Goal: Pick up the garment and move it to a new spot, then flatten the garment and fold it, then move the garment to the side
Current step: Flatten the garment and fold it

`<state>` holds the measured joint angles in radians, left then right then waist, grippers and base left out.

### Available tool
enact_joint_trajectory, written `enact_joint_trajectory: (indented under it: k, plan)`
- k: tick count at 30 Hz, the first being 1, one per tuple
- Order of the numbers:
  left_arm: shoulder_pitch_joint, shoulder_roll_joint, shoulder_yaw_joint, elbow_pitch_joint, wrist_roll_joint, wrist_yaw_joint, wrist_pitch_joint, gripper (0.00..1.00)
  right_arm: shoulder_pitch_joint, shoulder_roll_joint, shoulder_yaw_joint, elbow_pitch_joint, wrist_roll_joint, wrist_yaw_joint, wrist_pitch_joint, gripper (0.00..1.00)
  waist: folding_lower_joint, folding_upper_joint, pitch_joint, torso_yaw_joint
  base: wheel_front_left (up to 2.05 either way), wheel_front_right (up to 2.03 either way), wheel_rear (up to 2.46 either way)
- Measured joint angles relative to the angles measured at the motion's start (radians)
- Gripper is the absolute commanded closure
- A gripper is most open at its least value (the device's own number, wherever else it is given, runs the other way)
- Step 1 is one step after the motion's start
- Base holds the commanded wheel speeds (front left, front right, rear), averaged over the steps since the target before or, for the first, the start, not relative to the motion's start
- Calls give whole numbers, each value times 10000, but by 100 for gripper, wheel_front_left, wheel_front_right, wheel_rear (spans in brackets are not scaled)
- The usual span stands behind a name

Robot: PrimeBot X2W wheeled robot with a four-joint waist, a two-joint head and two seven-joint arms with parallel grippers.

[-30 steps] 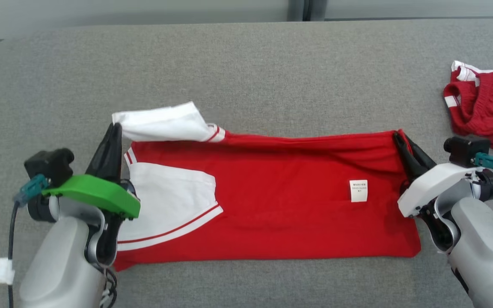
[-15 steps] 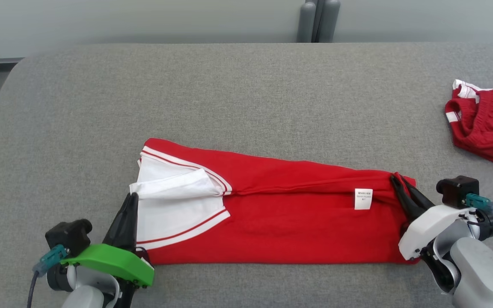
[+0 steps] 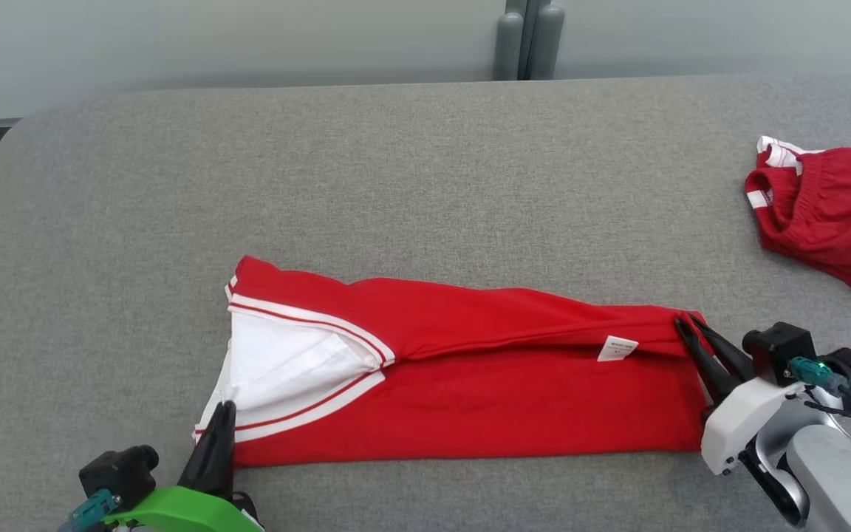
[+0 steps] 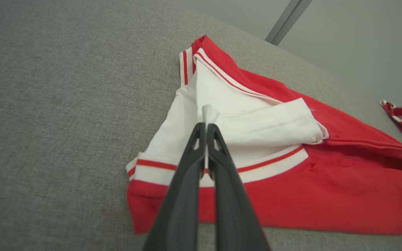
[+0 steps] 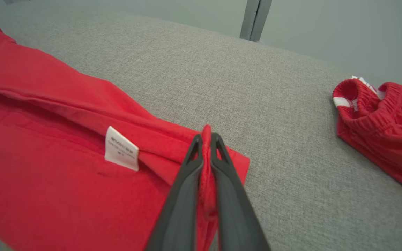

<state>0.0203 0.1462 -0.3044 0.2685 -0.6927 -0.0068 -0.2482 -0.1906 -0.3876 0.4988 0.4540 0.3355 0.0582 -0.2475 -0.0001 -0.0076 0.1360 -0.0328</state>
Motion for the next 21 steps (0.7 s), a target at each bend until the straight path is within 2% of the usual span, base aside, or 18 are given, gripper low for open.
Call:
enact_joint_trajectory:
  k: [1, 2, 5, 6, 7, 10, 11, 12, 13, 14, 21]
  plan:
    - [53, 0, -12, -2, -13, 0, 10, 25, 8, -63, 56, -113, -205, -6, 0, 99, 0, 0, 2, -14, 0, 0, 0]
    - [92, -2, -8, -19, -79, 4, 12, 0, 33, -136, 132, -263, -449, -73, 0, 96, 0, 0, 4, -29, 0, 0, 0]
    - [230, 6, 54, -161, -267, 84, 67, 0, 230, -322, 326, -635, -1024, -69, -31, 84, 0, 0, 9, -72, 0, 0, 0]
    - [230, 6, 54, -161, -267, 84, 67, 0, 230, -322, 326, -635, -1024, -69, -31, 84, 0, 0, 9, -72, 0, 0, 0]
    - [268, 25, 79, -194, -267, 86, 96, 0, 327, -359, 397, -721, -1137, -59, -31, 75, 0, 0, 11, -86, 0, 0, 0]
    - [300, 159, 232, -376, -267, 219, 84, 0, 689, -485, 573, -817, -1369, -59, -31, 62, 0, 0, 24, -128, 0, 0, 0]
    - [306, 219, 295, -508, -267, 257, 82, 0, 811, -527, 612, -872, -1471, -56, -31, 50, 0, 0, 29, -144, 0, 0, 0]
    - [305, 267, 380, -627, -267, 293, 82, 0, 903, -543, 642, -924, -1546, -38, -31, 9, 0, 0, 34, -161, 0, 0, 0]
    - [307, 293, 476, -736, -267, 337, 82, 0, 966, -546, 694, -961, -1595, 4, -31, 3, 0, 0, 39, -182, 0, 0, 0]
    - [310, 314, 545, -872, -265, 360, 81, 0, 988, -545, 775, -1011, -1657, 46, -31, 0, 0, 0, 43, -212, 0, 0, 0]
    - [311, 316, 623, -1659, -234, 435, 52, 0, 1034, -848, 1216, -1528, -2297, 244, -42, 0, 0, 0, 87, -540, 0, 0, 0]
